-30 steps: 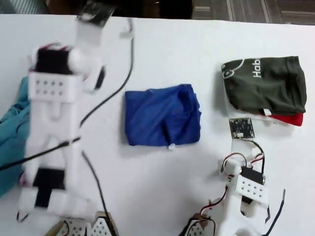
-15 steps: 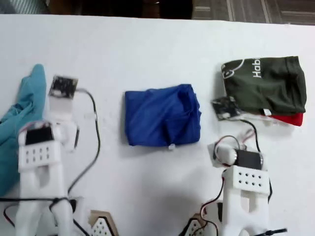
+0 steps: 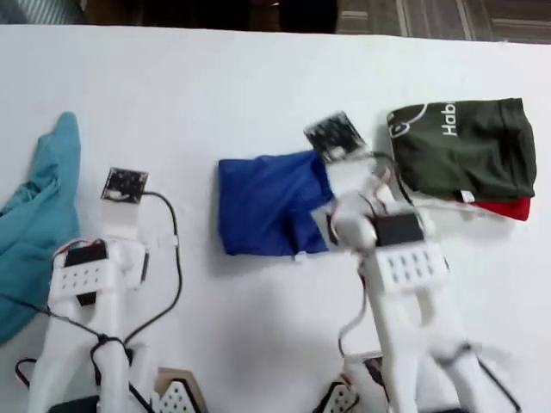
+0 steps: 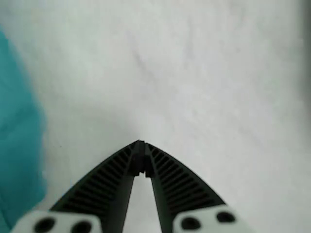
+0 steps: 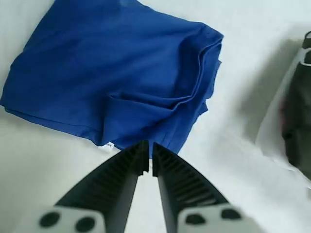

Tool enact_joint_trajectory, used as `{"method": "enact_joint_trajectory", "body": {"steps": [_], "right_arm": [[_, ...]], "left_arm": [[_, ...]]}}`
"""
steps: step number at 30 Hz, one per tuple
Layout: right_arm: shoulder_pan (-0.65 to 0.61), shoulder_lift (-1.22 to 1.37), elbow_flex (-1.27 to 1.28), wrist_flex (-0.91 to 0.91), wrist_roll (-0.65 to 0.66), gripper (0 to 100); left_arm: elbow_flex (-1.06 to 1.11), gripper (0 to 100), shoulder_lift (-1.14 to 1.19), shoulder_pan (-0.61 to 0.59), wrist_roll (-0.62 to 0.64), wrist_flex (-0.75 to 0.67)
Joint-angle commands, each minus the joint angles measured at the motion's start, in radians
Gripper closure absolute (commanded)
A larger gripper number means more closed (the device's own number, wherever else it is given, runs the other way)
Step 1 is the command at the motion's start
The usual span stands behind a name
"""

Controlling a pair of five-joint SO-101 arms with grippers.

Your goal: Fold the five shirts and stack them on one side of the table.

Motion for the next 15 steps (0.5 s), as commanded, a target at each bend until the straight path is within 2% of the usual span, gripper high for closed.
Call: {"method": "enact_joint_trajectory", "body": {"steps": [1,7,15], "right_arm": [[-0.054,0.209,-0.178,0.036,-0.011,97.8],[-0.179,0.407,-0.404,0.113,-0.015,97.8],[-0.191,0.684,-0.539,0.116,-0.012,97.8]], "left_arm": [[-0.001,97,0.021,-0.005,0.005,-0.037],[0.005,97,0.021,-0.020,0.055,-0.051],[0.007,97,0.021,-0.020,0.074,-0.052]]}}
